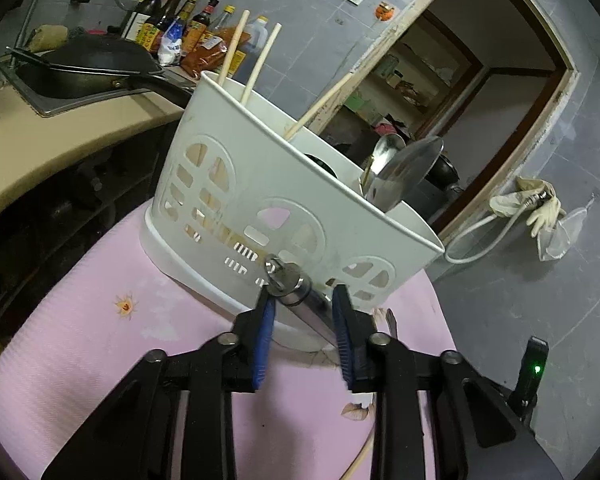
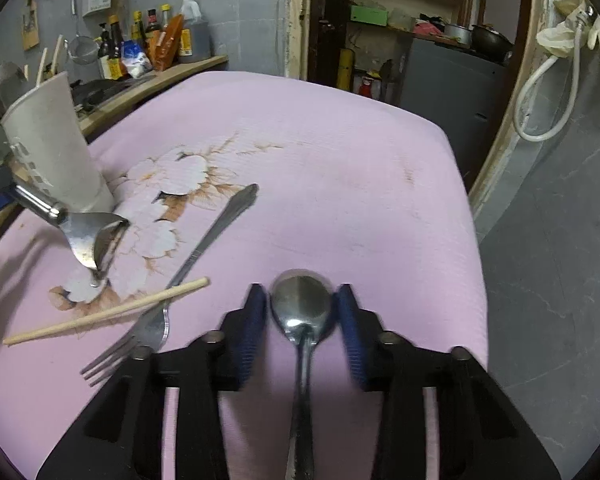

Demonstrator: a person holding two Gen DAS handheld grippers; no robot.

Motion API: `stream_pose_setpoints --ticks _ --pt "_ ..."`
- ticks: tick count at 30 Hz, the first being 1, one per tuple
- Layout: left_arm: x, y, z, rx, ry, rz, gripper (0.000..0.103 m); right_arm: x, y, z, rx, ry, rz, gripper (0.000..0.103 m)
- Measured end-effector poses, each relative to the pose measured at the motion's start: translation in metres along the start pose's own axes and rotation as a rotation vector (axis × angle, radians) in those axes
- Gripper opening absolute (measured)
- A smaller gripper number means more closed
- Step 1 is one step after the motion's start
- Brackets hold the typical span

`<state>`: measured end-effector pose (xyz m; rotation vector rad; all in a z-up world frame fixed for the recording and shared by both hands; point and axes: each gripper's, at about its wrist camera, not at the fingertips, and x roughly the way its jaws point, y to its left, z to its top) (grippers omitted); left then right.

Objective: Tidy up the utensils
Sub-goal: 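Carry the spatula over the caddy with the left tool while the right tool brings the spoon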

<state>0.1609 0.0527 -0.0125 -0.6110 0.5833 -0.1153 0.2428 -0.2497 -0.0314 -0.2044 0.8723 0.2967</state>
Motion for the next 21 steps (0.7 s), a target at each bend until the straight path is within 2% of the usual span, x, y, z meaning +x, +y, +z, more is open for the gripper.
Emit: stream_pose_setpoints --ticks 5,8,15,21 --pt "-0.005 -0.009 -0.003 0.036 -0.026 -0.006 0.02 -0.004 0.005 -0.003 -0.024 -0.023 -0.013 0.031" --pt "-0.012 -0.019 -0.005 0.08 -0.052 -0.014 0.019 -0.015 0.01 -0.007 -0.039 -0.074 -0.006 0.031" --pt "-0.024 -0.058 -0.017 0.239 -0.109 -0.033 0.016 -0.056 0.028 -0.017 -0.078 -0.291 -0.06 0.031" --pt "-0.025 -0.084 -0.022 0.324 -0.113 -0.074 0.014 -0.086 0.032 -0.02 -0.054 -0.468 -0.072 0.031"
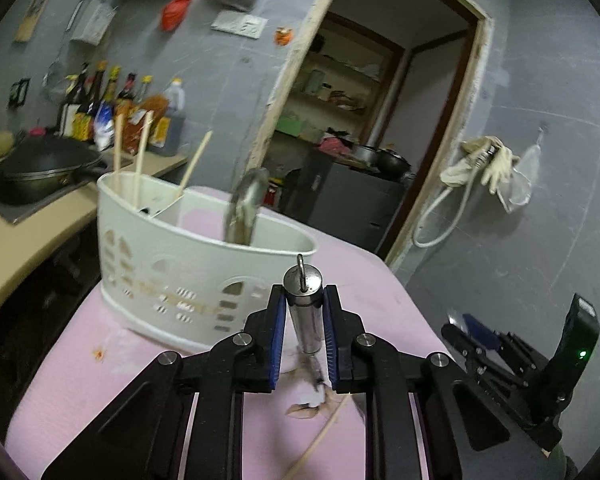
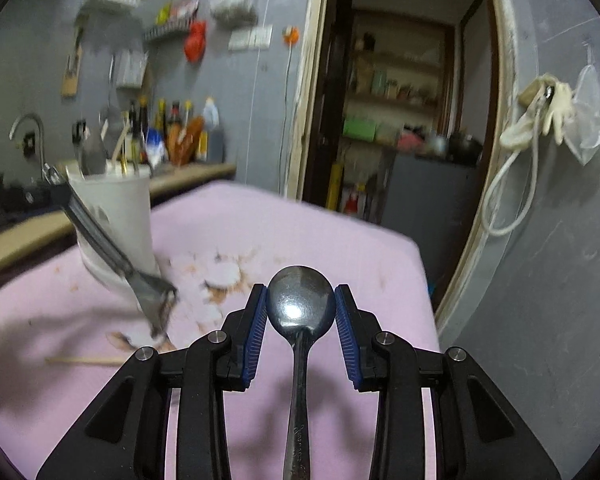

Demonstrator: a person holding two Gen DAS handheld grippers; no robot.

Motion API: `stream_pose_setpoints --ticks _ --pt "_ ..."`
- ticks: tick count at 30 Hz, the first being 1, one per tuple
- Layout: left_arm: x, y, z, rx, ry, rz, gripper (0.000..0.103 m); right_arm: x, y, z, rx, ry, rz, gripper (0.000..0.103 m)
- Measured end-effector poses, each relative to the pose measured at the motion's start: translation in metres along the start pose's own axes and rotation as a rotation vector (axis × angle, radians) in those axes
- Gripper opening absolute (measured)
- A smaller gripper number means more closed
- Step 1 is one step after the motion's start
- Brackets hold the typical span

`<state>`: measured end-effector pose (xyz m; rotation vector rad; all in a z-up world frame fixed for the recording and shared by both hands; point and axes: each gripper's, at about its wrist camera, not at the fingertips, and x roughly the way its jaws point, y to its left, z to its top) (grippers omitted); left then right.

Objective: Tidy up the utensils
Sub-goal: 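Carry the spatula over the caddy with the left tool while the right tool brings the spoon, then lower the spatula and spoon into the caddy and open both tools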

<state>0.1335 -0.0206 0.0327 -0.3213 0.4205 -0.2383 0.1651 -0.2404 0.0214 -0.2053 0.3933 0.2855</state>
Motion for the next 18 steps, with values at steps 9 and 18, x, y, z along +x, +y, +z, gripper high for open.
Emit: stream_pose_setpoints --ticks 9,18 --pt "0.003 -0.002 0.009 0.0 0.04 -0.022 0.014 -0.027 0.007 0.026 0.027 -0.206 0.002 0.031" --pt "0.006 0.002 0.014 0.02 0.061 -0.038 0.014 -0.027 0.015 0.045 0.065 -0.259 0.075 0.031"
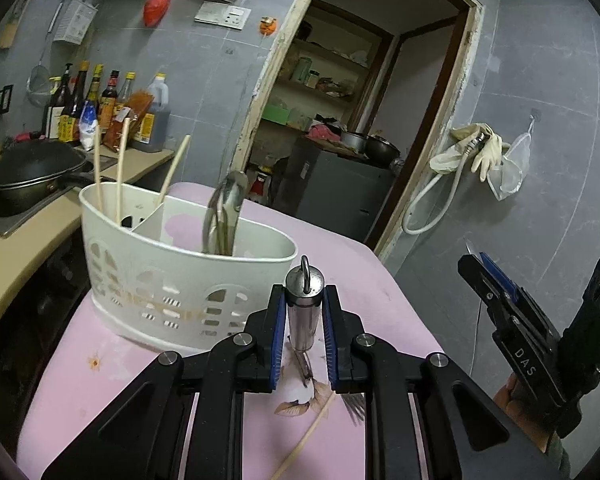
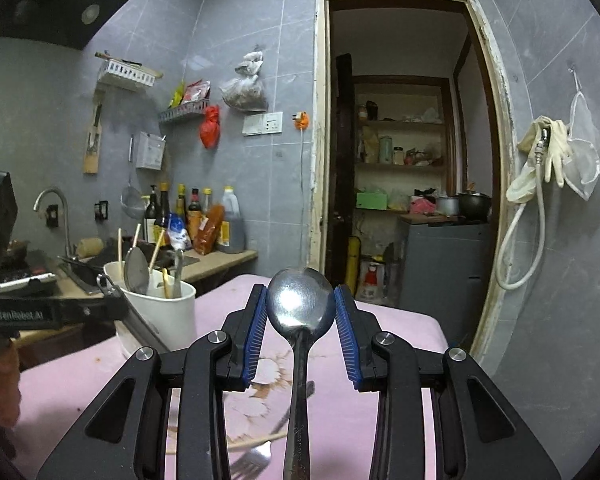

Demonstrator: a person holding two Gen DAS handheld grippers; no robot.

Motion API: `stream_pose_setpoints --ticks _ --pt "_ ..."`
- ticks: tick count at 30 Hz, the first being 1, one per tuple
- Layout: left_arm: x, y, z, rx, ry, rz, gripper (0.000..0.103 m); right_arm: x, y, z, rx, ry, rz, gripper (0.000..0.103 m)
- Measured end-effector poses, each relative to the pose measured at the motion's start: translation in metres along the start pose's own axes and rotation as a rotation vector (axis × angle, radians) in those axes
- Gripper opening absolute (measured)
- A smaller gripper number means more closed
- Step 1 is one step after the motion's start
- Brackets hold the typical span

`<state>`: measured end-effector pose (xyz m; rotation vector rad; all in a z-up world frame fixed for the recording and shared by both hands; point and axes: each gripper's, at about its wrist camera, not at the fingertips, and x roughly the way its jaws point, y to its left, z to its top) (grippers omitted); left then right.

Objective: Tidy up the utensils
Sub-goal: 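Lower the spatula and spoon into the caddy and open both tools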

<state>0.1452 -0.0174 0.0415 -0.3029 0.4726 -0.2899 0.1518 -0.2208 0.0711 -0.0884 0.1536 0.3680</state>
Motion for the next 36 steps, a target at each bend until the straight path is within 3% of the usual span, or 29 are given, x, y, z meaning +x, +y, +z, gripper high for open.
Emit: stream_pose_setpoints --ticks 4,9,17,24,26,29,31,36 --pt "0.002 0.0 0.011 -0.001 0.019 -0.038 0.014 -0.002 0.0 0.0 0.009 0.001 0.0 0.031" --pt "0.005 0.016 0.025 -0.09 0.072 -0.082 0.014 -0.003 -0.006 -0.001 0.019 0.008 -0.01 0.031" --pt "0.024 0.031 0.017 -0.093 0.115 -0.054 0.014 0.002 -0.007 -0.005 0.044 0.028 0.005 0.031" --pt "0.021 0.018 0.017 -0.051 0.07 -0.064 0.014 0.004 -0.008 -0.007 0.045 0.046 0.004 0.031" --pt "0.007 0.009 0.024 -0.025 0.006 -0.071 0.014 0.004 -0.008 -0.007 0.044 0.045 0.003 0.031" --pt "-0.013 0.003 0.041 -0.037 -0.056 -0.163 0.014 0.005 -0.008 -0.006 0.038 0.043 0.001 0.031" --pt "-0.022 -0.003 0.051 0.001 -0.074 -0.12 0.014 0.005 -0.008 -0.006 0.042 0.041 0.002 0.031" --pt "-0.032 0.002 0.063 0.014 -0.075 -0.108 0.014 0.004 -0.006 -0.002 0.042 0.023 0.017 0.031"
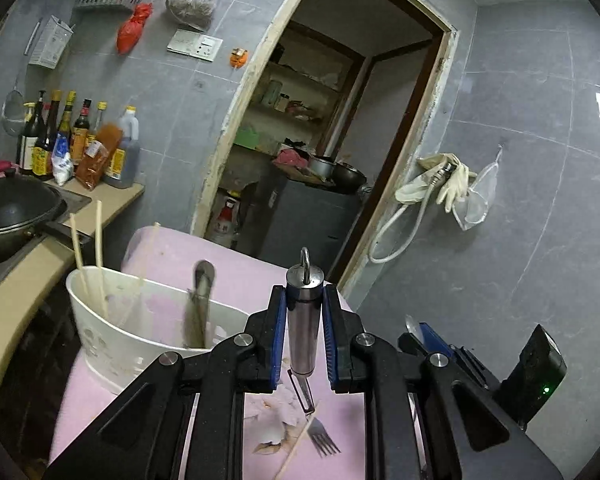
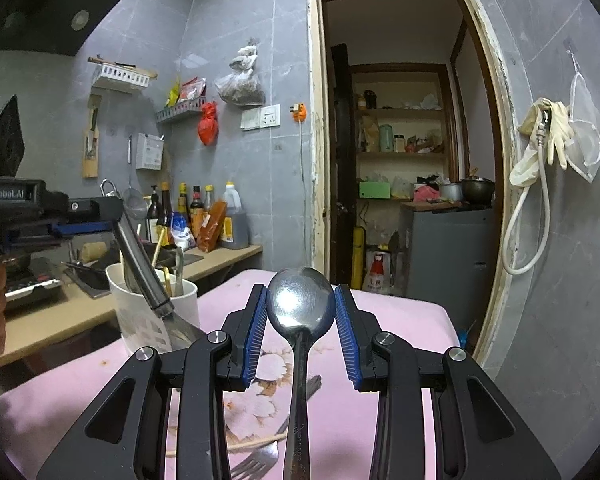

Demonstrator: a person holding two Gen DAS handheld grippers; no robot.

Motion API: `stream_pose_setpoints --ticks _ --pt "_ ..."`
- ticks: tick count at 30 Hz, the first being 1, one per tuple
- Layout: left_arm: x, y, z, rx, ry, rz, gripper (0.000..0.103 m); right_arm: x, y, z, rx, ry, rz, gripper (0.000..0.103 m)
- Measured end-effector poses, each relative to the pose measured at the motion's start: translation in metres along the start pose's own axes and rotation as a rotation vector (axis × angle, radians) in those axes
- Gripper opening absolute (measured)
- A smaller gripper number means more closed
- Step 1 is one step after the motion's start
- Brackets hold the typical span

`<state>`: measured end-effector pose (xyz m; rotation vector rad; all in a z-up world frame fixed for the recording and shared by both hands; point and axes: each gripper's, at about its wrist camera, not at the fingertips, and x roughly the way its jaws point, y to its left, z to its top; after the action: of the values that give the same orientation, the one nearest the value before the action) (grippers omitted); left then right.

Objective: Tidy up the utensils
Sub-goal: 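Lower the spatula and spoon into the caddy and open both tools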

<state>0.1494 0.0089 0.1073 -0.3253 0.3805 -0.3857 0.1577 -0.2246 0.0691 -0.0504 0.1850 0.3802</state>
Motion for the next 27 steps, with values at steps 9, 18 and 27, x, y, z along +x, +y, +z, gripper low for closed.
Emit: stream_pose_setpoints --ticks 9,18,27 --pt "-0.02 0.008 0.021 0.076 -0.006 0.06 0.014 0.013 0.022 0.029 0.008 -0.089 0.098 0.031" --pt "-0.052 0.03 0.046 0.087 -0.041 0.104 0.014 0.043 0.071 0.079 0.003 -0.217 0.25 0.031" --pt "-0.083 0.062 0.083 0.075 -0.163 0.171 0.014 0.083 0.098 0.102 0.065 -0.28 0.364 0.031"
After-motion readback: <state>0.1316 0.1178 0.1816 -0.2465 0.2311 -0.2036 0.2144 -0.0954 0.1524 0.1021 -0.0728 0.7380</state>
